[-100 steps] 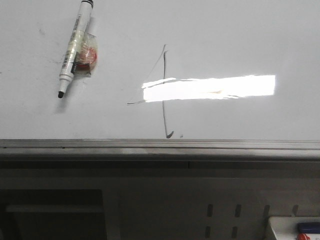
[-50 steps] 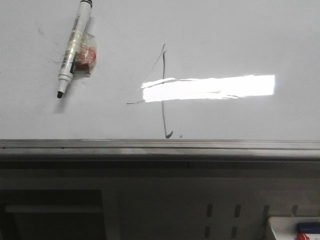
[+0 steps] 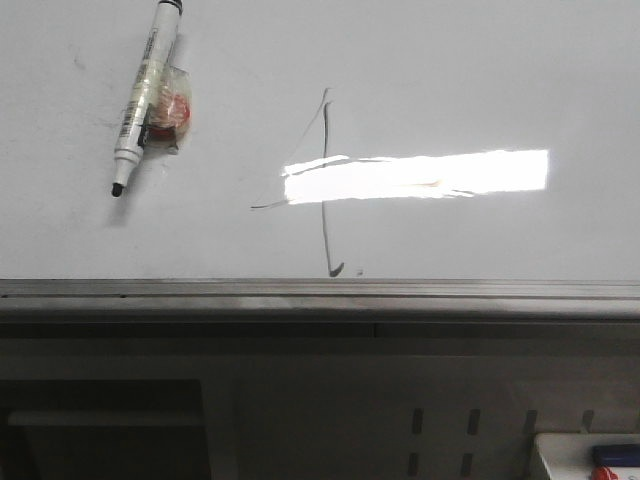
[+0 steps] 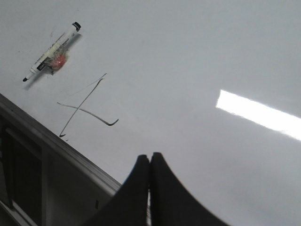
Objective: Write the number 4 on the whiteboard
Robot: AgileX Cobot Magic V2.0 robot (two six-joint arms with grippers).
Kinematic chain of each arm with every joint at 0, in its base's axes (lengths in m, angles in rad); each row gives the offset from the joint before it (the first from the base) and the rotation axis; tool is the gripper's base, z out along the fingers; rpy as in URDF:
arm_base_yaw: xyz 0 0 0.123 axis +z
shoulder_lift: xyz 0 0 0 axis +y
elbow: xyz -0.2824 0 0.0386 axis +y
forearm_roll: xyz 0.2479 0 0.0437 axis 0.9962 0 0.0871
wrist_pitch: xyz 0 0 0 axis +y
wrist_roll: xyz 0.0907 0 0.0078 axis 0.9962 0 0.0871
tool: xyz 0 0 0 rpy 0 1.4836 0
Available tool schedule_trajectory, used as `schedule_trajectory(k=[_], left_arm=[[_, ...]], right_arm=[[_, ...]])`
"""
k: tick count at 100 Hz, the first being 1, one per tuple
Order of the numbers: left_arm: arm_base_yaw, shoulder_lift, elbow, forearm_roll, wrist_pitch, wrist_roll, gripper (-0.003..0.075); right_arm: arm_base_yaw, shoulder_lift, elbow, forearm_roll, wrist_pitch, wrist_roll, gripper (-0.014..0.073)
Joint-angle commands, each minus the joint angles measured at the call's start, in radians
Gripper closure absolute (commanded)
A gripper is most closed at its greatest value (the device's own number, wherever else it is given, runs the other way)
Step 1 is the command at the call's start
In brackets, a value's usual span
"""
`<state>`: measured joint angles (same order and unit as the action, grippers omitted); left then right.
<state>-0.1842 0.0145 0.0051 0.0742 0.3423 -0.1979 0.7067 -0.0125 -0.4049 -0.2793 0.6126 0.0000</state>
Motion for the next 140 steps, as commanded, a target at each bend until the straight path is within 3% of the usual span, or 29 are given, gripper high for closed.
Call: schedule_trajectory(k=[1,49,55,70,88,111,140], left_arm=[[0.000,0.009,0.034,-0.011,-0.046,-0.007,0.0741],[0.000,0.009,0.034,-0.011,-0.046,-0.007,0.0741],[0.000,0.009,0.034,-0.011,-0.046,-0.007,0.0741],[0.000,0.009,0.034,-0.011,-0.046,-0.007,0.0741],[0.000,0.009,0.034,-0.011,-0.046,-0.007,0.0741],[0.000,0.009,0.034,-0.011,-0.046,-0.007,0.0741],[0.000,0.009,0.034,-0.011,-0.046,-0.007,0.0741]], right_arm=[[-0.006,0.017,-0.020,-0.019,-0.073,0.007,0.0638],[-0.026,0.017,0.023,-0.067,-0.053,0.045,0.0638],[-0.077,0.017,0.078,-0.067,-0.130,0.142,0.0638],[-0.249,0.017,0.248,-0.060,-0.374,0.164,0.0638],[-0.473,0.017,0.443,0.153,-0.582,0.164,0.0638],[-0.554,-0.012,0.440,0.163,-0.287,0.164,0.0638],[-0.555,-0.012,0.440,0.161,-0.300,0.164,0.0638]])
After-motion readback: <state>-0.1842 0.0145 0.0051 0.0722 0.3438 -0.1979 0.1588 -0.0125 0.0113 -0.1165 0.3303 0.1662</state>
